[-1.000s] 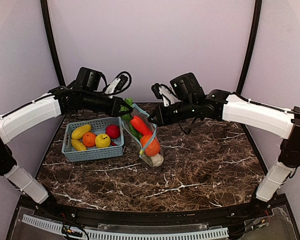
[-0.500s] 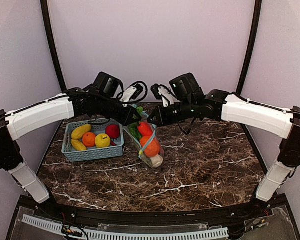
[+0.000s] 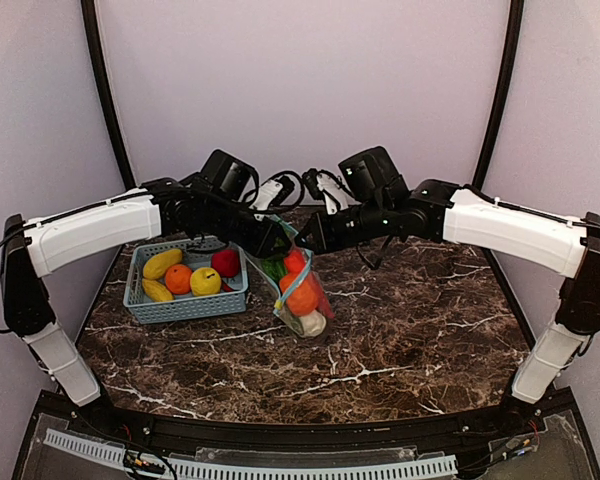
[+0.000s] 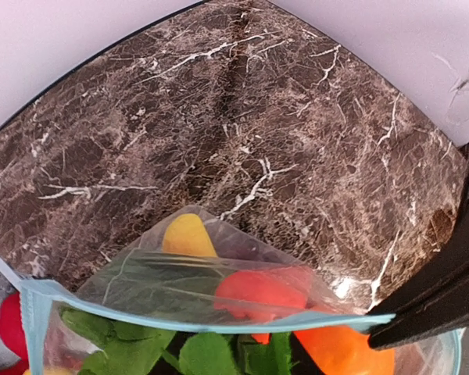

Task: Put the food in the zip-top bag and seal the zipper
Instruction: Place the fake vegetable in the zipper food storage bag, then adjust the fake vegetable in the zipper food storage bag, then adjust the zipper food storage bag at the center of the board.

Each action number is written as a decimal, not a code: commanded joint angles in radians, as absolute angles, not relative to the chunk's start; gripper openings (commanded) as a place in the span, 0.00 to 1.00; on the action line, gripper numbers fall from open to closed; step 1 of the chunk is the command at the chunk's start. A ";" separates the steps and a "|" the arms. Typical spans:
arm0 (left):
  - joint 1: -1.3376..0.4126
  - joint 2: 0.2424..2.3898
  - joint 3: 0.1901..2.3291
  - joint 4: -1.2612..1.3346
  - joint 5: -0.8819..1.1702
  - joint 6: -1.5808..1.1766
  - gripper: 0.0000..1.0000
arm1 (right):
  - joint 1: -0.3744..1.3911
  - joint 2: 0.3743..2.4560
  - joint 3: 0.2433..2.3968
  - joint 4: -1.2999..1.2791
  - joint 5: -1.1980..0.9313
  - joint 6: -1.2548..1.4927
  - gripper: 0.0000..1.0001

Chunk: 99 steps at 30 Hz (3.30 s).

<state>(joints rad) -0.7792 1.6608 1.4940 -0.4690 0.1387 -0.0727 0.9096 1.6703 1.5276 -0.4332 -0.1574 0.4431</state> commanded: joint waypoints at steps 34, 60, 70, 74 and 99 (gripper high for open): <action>-0.785 1.711 1.421 -0.371 0.167 -0.214 0.21 | 0.904 1.684 1.563 -0.373 -0.185 0.453 0.00; -0.677 1.316 1.293 -0.519 0.129 -0.338 0.65 | 0.894 1.670 1.548 -0.378 -0.143 0.439 0.00; -0.585 1.355 1.123 -0.278 0.359 -0.482 0.74 | 0.895 1.681 1.563 -0.390 -0.173 0.439 0.00; -0.584 1.420 1.161 -0.224 0.403 -0.494 0.75 | 0.894 1.684 1.565 -0.391 -0.181 0.443 0.00; -0.710 1.344 1.074 -0.059 0.366 -0.646 0.01 | 0.808 1.828 1.792 -0.483 -0.129 0.323 0.00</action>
<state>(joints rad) -0.6548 1.3785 1.1309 -0.1413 0.4088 -0.5465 0.8322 1.7920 1.7248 -0.5186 -0.1364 0.3676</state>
